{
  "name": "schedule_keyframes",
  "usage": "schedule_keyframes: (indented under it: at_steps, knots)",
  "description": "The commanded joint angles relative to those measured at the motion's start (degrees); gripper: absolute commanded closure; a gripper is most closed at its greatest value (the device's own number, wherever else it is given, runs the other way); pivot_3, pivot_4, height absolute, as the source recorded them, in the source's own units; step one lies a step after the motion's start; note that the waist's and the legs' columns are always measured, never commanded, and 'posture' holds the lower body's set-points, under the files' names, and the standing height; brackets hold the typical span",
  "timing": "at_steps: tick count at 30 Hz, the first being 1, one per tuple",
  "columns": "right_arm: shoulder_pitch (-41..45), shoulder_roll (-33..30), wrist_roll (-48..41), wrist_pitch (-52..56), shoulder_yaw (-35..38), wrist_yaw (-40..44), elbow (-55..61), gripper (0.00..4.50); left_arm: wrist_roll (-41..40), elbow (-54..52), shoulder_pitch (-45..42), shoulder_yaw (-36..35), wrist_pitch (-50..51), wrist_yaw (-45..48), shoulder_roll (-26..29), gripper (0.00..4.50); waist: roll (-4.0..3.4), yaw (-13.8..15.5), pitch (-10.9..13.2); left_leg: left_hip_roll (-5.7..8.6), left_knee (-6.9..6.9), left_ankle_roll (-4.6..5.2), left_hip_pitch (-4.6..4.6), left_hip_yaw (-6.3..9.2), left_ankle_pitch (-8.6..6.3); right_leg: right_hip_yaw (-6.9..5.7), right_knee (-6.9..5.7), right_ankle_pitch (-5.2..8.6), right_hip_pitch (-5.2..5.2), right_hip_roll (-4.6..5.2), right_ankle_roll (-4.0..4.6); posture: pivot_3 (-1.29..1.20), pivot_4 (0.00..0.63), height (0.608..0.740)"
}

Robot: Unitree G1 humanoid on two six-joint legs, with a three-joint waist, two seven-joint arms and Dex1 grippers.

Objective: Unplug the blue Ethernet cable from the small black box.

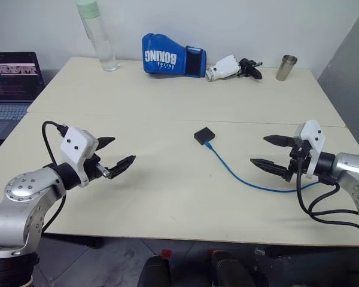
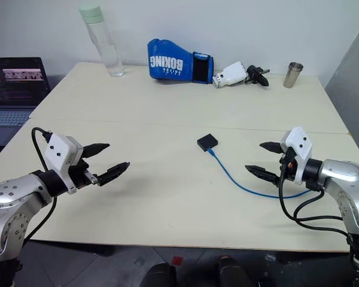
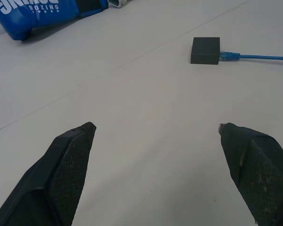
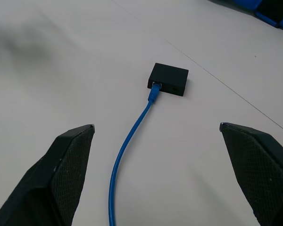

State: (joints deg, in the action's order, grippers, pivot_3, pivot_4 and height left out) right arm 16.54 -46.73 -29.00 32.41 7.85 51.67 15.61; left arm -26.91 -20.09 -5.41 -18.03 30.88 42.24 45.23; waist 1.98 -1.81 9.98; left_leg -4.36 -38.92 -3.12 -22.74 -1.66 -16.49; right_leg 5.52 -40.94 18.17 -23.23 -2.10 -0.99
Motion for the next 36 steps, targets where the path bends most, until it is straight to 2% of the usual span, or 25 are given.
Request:
schedule_keyframes:
  at_steps: [1,29,33,36]
  knots:
    - [0.0,-0.1,-0.7,-0.2,1.8,-0.5,2.2,0.00,-0.6,-1.9,-0.7,-1.3,-0.7,0.4,0.8,0.03,0.00,0.0,0.0,0.00,0.00,0.00,0.00,0.00,0.00,0.00,0.00,0.00,0.00,0.00,0.00,0.00,0.150,0.740]
    - [-0.6,-0.1,-1.1,1.6,2.7,-3.0,3.1,0.00,0.7,-1.8,-3.2,1.7,-2.4,1.2,0.3,0.03,0.00,0.0,0.0,0.00,0.00,0.00,0.00,-0.01,0.00,0.01,0.00,0.00,0.00,0.00,0.00,0.00,0.150,0.740]
    - [1.1,1.6,-0.8,3.1,0.8,-5.8,4.8,0.00,-1.7,-1.3,-4.5,1.3,-2.4,3.0,-0.1,0.03,0.00,0.0,0.0,0.01,0.00,0.00,0.00,-0.01,0.00,0.00,-0.01,0.00,0.00,0.00,0.00,0.00,0.150,0.740]
    - [3.8,4.7,3.0,6.1,-4.5,-11.5,5.7,0.00,-4.0,-2.2,-4.5,1.4,-2.6,6.0,0.0,0.03,0.00,-0.1,0.0,-0.02,-0.01,-0.01,0.01,-0.01,0.00,0.01,-0.03,0.00,0.00,-0.01,0.00,0.00,0.150,0.740]
